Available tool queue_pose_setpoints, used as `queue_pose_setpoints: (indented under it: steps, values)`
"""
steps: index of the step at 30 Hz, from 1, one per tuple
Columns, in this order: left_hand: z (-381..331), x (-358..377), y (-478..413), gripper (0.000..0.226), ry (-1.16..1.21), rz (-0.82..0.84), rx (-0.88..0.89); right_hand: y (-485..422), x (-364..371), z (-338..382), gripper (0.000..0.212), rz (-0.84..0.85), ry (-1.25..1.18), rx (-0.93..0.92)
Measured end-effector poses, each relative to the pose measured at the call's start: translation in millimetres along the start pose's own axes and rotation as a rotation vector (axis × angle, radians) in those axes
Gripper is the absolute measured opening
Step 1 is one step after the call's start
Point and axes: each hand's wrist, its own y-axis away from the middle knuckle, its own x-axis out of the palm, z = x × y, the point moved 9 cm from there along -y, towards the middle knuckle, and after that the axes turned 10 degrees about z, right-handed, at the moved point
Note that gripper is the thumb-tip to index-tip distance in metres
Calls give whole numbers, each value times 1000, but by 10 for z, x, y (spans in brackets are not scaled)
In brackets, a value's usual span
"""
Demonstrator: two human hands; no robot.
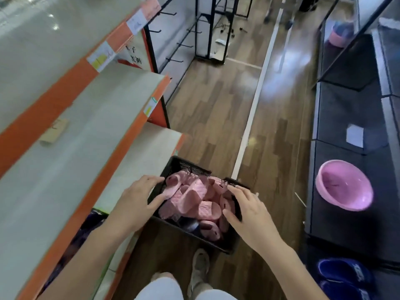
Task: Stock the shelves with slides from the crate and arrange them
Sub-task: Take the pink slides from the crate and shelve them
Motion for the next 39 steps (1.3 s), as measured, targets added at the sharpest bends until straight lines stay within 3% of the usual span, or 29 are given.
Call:
queue_pose_setpoints:
  steps: [4, 11, 18, 23, 28, 32, 37, 39]
  values:
    - [215, 193, -520, 45, 55, 55, -43, -474, 157, -206, 57, 38, -46, 22]
    - [771, 620, -1615, 39, 158, 132, -126, -1418, 571, -561, 54, 41, -103, 83]
    - [1822, 1468, -2464, 34, 536, 200, -428, -2307, 1592, -1161, 52, 117, -361, 256]
    - [2638, 2257, -2920, 39, 610, 264, -603, -2835, 2518, -1638, 50, 173, -630, 465]
    - [3280, 2968, -3346, 48, 715, 223, -744, -3317, 3356, -1924, 44, 205, -922, 609]
    - [3604, 3542, -3532, 63, 829, 248, -843, -3551, 3908, -2136, 30, 153, -1061, 709]
    - [3766, 3883, -3535, 115, 796, 254, -870, -3699, 4281, -2263, 41, 137, -1212, 820]
    - [3840, 3924, -3545, 107, 781, 272, -873, -3754, 4351, -2324, 50, 124, -1234, 829]
